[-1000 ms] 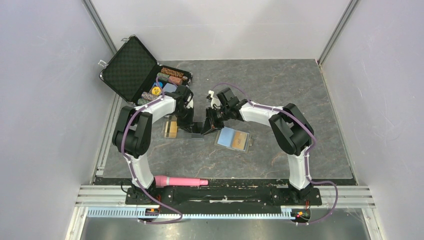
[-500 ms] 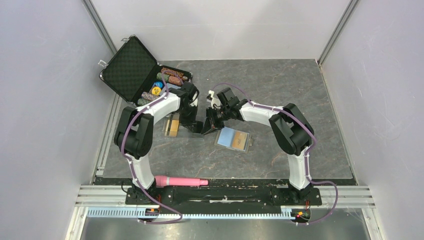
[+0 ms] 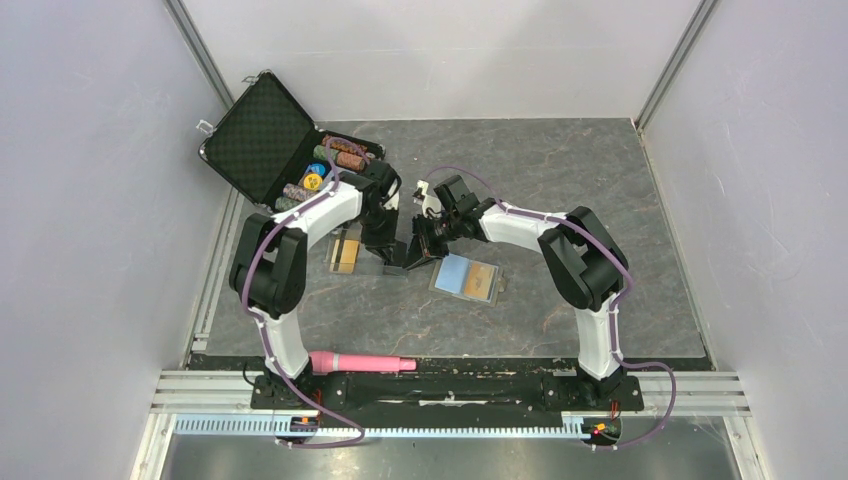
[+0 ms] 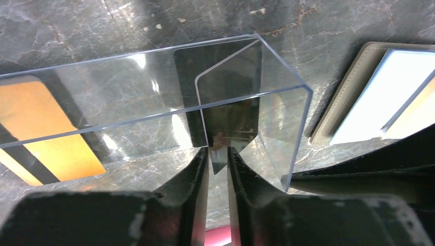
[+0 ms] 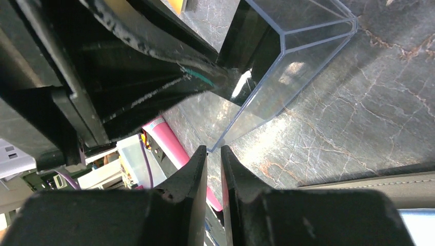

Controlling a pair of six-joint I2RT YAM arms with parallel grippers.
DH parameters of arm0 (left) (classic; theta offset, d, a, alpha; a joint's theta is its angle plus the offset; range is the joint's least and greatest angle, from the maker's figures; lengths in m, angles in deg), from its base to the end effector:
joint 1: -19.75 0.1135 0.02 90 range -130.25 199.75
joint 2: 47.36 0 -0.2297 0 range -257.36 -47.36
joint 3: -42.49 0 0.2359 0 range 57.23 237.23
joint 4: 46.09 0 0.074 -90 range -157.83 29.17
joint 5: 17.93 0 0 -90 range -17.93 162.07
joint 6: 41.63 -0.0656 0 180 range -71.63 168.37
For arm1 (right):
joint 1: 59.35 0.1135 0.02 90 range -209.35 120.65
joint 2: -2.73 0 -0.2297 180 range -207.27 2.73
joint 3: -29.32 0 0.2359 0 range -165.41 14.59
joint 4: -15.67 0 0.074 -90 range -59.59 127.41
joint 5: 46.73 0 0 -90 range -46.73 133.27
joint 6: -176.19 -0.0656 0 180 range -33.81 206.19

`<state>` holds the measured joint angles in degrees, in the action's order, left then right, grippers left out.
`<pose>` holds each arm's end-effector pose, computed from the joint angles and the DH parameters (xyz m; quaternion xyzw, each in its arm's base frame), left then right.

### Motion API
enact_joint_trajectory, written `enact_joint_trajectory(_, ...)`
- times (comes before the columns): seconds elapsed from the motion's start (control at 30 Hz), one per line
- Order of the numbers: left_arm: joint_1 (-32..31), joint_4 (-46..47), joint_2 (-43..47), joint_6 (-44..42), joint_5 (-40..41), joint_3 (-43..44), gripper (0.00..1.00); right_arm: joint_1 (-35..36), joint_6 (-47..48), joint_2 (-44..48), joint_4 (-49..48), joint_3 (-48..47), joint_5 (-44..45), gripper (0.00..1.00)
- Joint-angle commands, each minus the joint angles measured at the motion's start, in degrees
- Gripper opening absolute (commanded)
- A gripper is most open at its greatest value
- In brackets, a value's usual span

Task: Put the credit cards into the card holder
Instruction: Pick up the credit card from the storage box.

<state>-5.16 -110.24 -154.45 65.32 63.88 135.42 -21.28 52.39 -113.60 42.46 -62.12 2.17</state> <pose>0.3084 -0.1535 0.1393 0.0761 0.9894 -0.1026 0.0695 0.2981 0.2882 0.1232 -0.1481 0.8796 0.4488 0.0542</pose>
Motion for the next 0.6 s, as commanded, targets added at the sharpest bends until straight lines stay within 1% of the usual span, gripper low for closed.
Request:
enact_joint_trajectory(0.0,-1.4,2.1,-0.5,-2.2,-2.3,2.6,0.29,0.3,1.5,0.1,0.0,-0.2,1.2,0.16)
enact_joint_trajectory(0.07,-1.6,0.7,-1.3,-3.2,0.1,2.8,0.33,0.3,1.6,0.2,0.0,-0.2,1.2,0.15)
enact_joint_trajectory(0.17,-2.0,-0.3,-2.3,-4.5,2.2,2.8,0.33,0.3,1.8,0.2,0.1,0.0,1.2,0.15)
enact_joint_trajectory(0.27,-2.9,-1.3,-3.3,-5.3,4.3,3.1,0.28,0.3,1.8,0.2,0.1,0.1,1.2,0.16)
enact_joint_trajectory(0.4,-5.5,-4.3,-6.3,-7.1,9.4,5.7,0.25,0.3,1.8,0.2,0.1,0.2,1.2,0.15)
enact_joint_trajectory(0.57,-7.4,-4.6,-7.2,-7.4,10.2,6.8,0.20,0.3,2.0,0.4,0.2,0.4,1.2,0.15)
